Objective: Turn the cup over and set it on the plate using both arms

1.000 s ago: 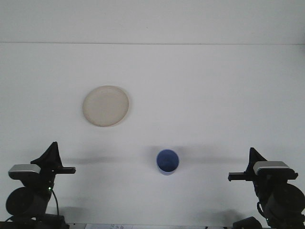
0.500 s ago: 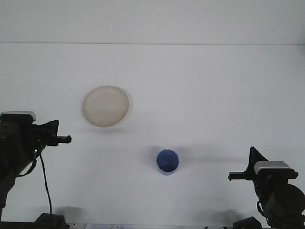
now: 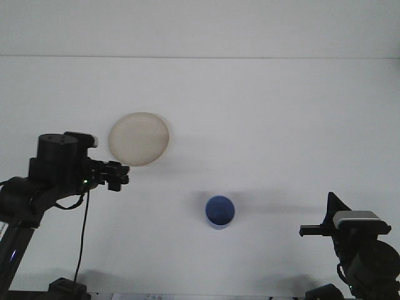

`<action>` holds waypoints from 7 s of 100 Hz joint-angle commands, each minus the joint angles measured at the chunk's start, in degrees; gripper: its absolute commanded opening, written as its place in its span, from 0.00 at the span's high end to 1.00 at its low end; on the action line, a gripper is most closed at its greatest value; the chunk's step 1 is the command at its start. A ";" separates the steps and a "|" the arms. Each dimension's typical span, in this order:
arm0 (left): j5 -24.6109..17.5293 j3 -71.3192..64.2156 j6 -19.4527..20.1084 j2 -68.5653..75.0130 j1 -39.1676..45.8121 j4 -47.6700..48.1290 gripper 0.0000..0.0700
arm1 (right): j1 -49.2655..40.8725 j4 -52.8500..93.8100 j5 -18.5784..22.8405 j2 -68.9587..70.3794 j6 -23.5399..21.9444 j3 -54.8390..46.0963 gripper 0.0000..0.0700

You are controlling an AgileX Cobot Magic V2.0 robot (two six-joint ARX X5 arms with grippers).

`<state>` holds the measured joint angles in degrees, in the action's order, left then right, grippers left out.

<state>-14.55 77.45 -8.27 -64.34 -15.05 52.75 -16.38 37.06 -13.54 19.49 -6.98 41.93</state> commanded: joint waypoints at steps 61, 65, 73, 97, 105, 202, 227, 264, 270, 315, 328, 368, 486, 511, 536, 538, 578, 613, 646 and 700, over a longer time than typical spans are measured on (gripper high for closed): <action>-0.55 8.74 -0.35 -28.11 -26.97 -7.96 0.18 | -0.04 -0.55 -0.04 0.11 -0.76 0.48 1.00; -0.55 8.96 -0.35 -28.92 -27.45 -7.76 0.18 | -0.04 -0.55 -0.04 0.11 -0.76 0.48 1.00; -0.55 9.01 -0.24 -30.27 -28.55 -7.39 0.18 | -0.04 -0.52 -0.04 0.11 -0.76 0.48 1.00; -0.50 9.01 0.57 -31.74 -31.39 -7.06 0.20 | -0.04 -0.55 -0.04 0.11 -0.76 0.50 1.00; -0.50 9.01 0.55 -32.89 -32.02 -7.56 0.27 | -0.04 -0.52 -0.04 0.11 -0.76 0.48 1.00; 17.16 29.62 5.05 -37.44 -13.84 1.57 0.99 | -0.04 -0.11 -0.04 0.11 -0.76 0.48 1.00; 17.16 29.75 4.59 -40.37 -0.96 -0.39 0.99 | -0.04 -0.13 -0.04 0.11 -0.76 0.50 1.00; 17.18 29.75 4.59 -47.12 4.46 -1.84 0.98 | -0.04 -0.11 -0.04 0.11 -0.76 0.48 1.00; 17.18 29.75 4.59 -47.50 5.09 -2.40 0.98 | -0.04 -0.09 -0.04 0.11 -0.76 0.48 1.00; 17.16 29.75 4.59 -49.57 7.54 -3.56 0.98 | -0.04 -0.20 -0.04 0.11 -0.79 0.48 1.00; 17.16 29.75 4.57 -50.71 7.54 -3.56 0.92 | -0.04 -0.17 -0.04 0.11 -0.79 0.48 1.00; 17.05 30.03 4.09 -48.59 7.85 -3.87 0.02 | -0.04 -0.17 -0.04 0.11 -1.01 0.48 1.00; 18.51 -38.03 0.15 30.25 -0.52 -34.32 0.99 | -0.04 -1.25 -0.04 0.09 -0.94 0.50 1.00; 18.51 -38.01 0.09 30.82 -0.50 -34.71 0.98 | -0.04 -1.25 -0.04 0.09 -0.94 0.50 1.00; 18.51 -37.97 0.09 31.58 -0.50 -36.52 0.98 | -0.04 -1.25 -0.04 0.09 -0.94 0.50 1.00; 18.51 -37.97 0.07 31.69 -0.50 -36.52 0.98 | -0.04 -1.25 -0.04 0.09 -0.94 0.50 1.00; 19.52 -38.86 2.64 36.09 0.00 -41.03 0.98 | -0.04 -1.25 -0.04 0.09 -0.94 0.50 1.00; 12.11 -60.06 5.25 49.72 5.33 -60.00 0.98 | -0.04 -1.25 -0.02 0.09 -0.94 0.50 1.00; 9.14 -74.44 5.25 64.26 8.37 -61.29 0.98 | -0.04 -1.25 -0.04 0.09 -0.94 0.50 1.00; 9.11 -76.65 4.22 64.11 8.39 -61.86 0.98 | -0.04 -1.27 -0.04 0.00 -0.94 0.52 1.00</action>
<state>-5.10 1.91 -3.95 -0.25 -6.63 -8.51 -16.38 36.53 -13.54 19.46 -7.38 41.93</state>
